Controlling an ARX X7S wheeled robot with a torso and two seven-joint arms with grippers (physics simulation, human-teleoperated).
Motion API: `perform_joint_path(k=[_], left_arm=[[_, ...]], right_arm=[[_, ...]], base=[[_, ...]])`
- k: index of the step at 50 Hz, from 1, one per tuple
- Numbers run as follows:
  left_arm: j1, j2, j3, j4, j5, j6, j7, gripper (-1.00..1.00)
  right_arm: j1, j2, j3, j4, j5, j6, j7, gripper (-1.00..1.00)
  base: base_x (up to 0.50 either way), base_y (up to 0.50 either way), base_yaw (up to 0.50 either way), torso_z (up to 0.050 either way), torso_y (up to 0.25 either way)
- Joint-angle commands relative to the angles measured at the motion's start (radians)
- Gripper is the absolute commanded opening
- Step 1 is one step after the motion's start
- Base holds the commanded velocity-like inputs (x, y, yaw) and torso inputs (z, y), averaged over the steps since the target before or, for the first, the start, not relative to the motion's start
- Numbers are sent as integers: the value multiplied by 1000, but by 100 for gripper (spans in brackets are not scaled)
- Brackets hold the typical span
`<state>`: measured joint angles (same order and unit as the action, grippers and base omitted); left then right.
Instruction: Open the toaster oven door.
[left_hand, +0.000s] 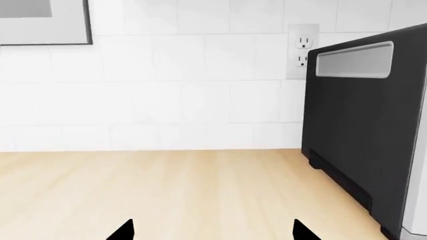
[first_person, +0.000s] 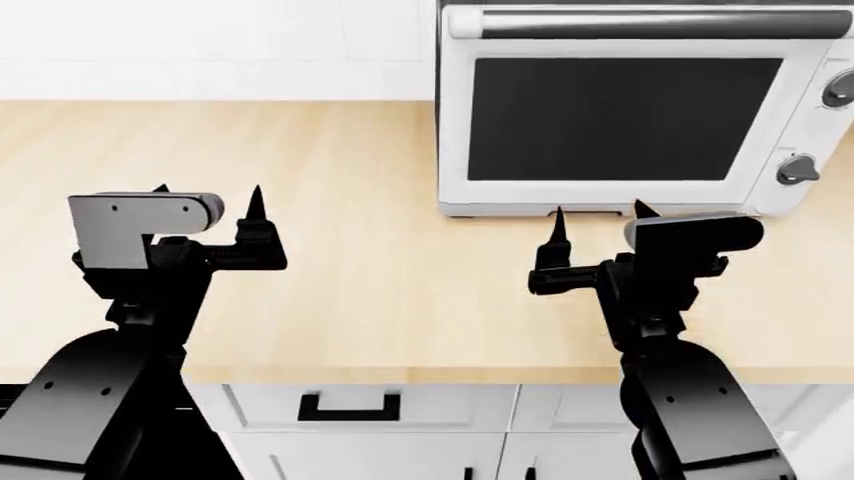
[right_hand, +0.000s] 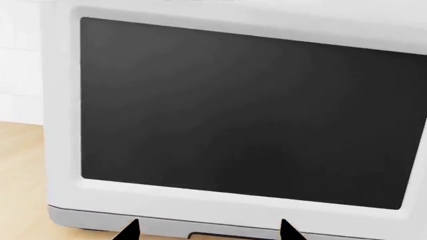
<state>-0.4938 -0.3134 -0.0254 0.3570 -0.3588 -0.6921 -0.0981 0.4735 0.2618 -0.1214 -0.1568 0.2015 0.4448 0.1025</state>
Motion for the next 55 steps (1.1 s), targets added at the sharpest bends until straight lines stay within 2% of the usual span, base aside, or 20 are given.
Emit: perform_joint_path(k=[1,6,12,19,24,31,36,41,55], left_arm=[[5,-3,2,-3,-2,6,-2,100],[9,-3,2,-10,-2,14,-2,100],[19,2,6,-29,-1,37,2,100],[20,7,13,-49,0,56,6,100],[23,8,17,-55,0,63,7,100],[24,7,20,-56,-3,65,7,100],[23,7,22,-62,-4,69,8,100],[20,6,25,-67,-4,72,8,100],[36,2,13,-67,-14,88,7,100]], right_arm=[[-6,13,-12,-23,-12,5,10,100],[-1,78,-68,-120,-67,76,-1,100],[88,239,-150,-272,-160,265,-61,100],[207,386,-231,-354,-213,402,-172,100],[357,522,-342,-437,-267,542,-306,100],[523,643,-507,-462,-341,605,-458,100],[666,684,-642,-380,-419,571,-566,100],[773,676,-751,-266,-490,494,-637,100],[977,586,-900,14,-607,349,-727,100]], base=[[0,0,0,0,0],[0,0,0,0,0],[0,0,0,0,2],[0,0,0,0,0],[0,0,0,0,0],[0,0,0,0,0],[0,0,0,0,0],[0,0,0,0,0],[0,0,0,0,0]])
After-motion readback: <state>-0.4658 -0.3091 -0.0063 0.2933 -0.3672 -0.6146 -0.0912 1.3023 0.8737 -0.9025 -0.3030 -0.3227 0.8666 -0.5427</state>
